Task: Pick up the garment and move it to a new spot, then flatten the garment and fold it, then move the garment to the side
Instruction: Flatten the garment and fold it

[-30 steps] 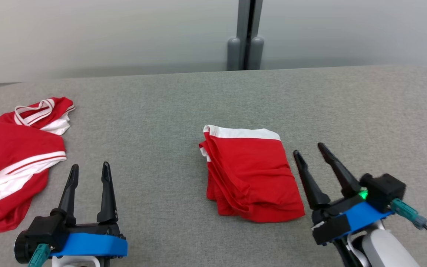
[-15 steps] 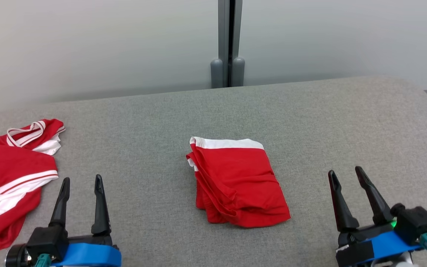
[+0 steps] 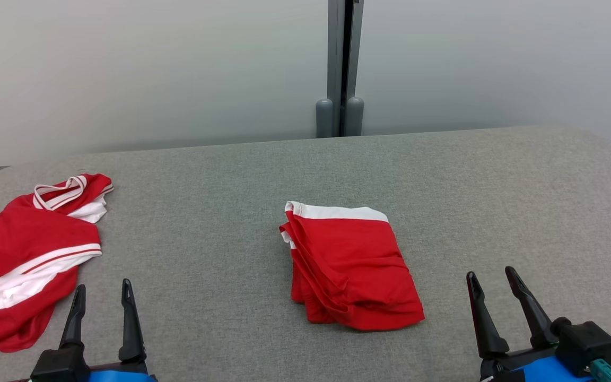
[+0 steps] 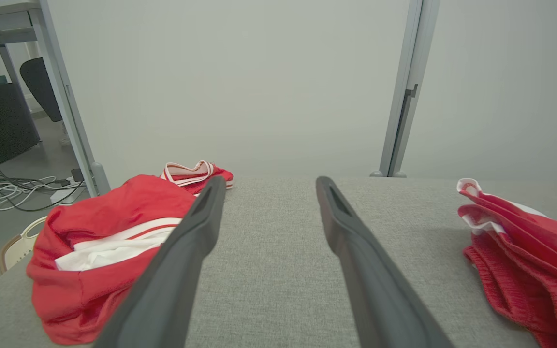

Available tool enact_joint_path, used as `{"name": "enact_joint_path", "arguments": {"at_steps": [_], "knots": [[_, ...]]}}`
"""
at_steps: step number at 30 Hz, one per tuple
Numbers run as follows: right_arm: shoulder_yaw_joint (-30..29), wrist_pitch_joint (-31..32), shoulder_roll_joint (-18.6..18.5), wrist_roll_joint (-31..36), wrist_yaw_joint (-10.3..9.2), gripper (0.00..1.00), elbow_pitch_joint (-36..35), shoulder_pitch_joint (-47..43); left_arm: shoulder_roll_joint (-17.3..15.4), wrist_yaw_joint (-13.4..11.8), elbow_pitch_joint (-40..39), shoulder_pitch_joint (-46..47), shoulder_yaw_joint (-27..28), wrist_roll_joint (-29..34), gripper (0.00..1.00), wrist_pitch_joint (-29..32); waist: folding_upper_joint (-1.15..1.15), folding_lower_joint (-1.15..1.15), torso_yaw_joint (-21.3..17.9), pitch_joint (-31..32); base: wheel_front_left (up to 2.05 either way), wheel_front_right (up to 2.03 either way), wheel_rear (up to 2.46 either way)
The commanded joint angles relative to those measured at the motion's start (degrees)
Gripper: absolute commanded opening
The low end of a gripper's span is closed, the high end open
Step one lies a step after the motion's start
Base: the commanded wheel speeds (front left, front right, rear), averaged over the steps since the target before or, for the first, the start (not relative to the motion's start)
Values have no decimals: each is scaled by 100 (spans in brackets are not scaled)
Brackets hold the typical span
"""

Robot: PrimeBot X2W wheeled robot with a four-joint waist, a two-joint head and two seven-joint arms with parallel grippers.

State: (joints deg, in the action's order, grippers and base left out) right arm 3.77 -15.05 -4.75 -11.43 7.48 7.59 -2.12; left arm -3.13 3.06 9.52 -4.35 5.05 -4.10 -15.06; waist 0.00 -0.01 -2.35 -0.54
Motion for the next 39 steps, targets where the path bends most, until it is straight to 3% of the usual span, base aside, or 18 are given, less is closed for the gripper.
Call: {"name": "enact_joint_path", "arguments": {"at_steps": [1,11,18,19,20,30,39], "knots": [[-28,-18,32,52,3,100,34,-86,-21,30,19,-12,11,17,100,-17,0,1,32,12,0,0,0],[-74,-18,33,28,3,100,220,-77,-3,26,53,41,-88,25,100,-17,0,1,153,43,0,0,0],[-115,-18,-216,-8,3,100,569,244,6,42,16,121,-157,-13,100,-17,0,1,296,-15,0,0,0],[-88,-18,-262,-20,3,61,620,320,7,44,5,133,-173,-22,100,-17,0,1,324,-46,0,0,0],[-17,-5,-298,-47,3,0,696,403,9,48,-2,147,-179,-33,100,-17,0,1,345,-65,0,0,0],[781,54,-548,-124,2,0,1671,1584,16,98,-38,436,-442,-26,100,-17,0,1,675,-415,0,0,0],[1343,6,-445,-327,2,0,3021,2488,20,118,-46,636,-617,-151,100,-17,0,1,892,-728,0,0,0]]}}
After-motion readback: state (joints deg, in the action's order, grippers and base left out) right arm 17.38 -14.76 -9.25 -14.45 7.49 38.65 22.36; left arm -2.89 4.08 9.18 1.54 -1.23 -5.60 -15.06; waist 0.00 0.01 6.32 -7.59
